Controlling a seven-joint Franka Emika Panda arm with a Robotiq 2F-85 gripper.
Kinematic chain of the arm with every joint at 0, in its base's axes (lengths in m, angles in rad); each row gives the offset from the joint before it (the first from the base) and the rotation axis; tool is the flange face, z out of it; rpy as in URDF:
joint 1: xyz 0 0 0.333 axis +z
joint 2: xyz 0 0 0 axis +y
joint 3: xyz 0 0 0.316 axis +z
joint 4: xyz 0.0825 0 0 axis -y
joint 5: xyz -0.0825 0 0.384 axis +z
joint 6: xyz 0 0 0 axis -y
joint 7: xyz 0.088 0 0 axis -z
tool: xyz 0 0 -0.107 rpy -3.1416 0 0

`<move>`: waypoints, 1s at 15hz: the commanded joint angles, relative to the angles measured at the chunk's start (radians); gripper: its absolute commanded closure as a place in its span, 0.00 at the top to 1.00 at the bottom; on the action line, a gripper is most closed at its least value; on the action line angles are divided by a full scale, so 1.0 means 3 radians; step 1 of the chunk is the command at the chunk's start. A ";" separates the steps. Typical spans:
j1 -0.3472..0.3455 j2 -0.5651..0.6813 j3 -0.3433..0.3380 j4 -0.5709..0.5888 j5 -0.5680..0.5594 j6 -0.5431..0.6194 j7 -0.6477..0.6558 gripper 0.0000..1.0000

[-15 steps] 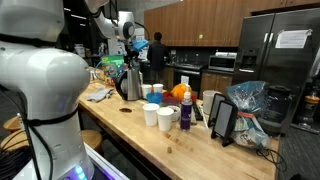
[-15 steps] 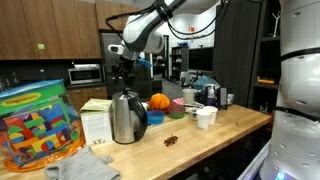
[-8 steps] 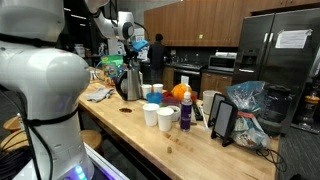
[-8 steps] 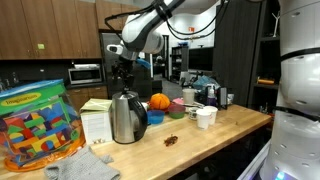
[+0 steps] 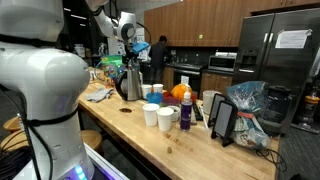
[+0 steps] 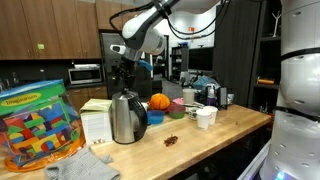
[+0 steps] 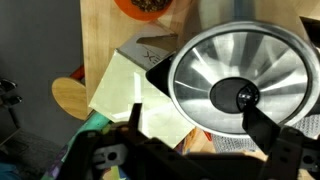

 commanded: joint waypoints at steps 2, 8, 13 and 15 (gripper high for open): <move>-0.0082 -0.0213 0.0006 -0.0230 0.0083 0.0038 -0.0073 1.00; -0.0073 -0.0211 -0.0012 -0.0206 0.0041 0.0003 -0.0089 1.00; -0.0068 -0.0184 -0.0019 -0.0149 -0.0026 -0.0023 -0.0081 1.00; -0.0068 -0.0177 -0.0020 -0.0129 -0.0031 -0.0033 -0.0094 1.00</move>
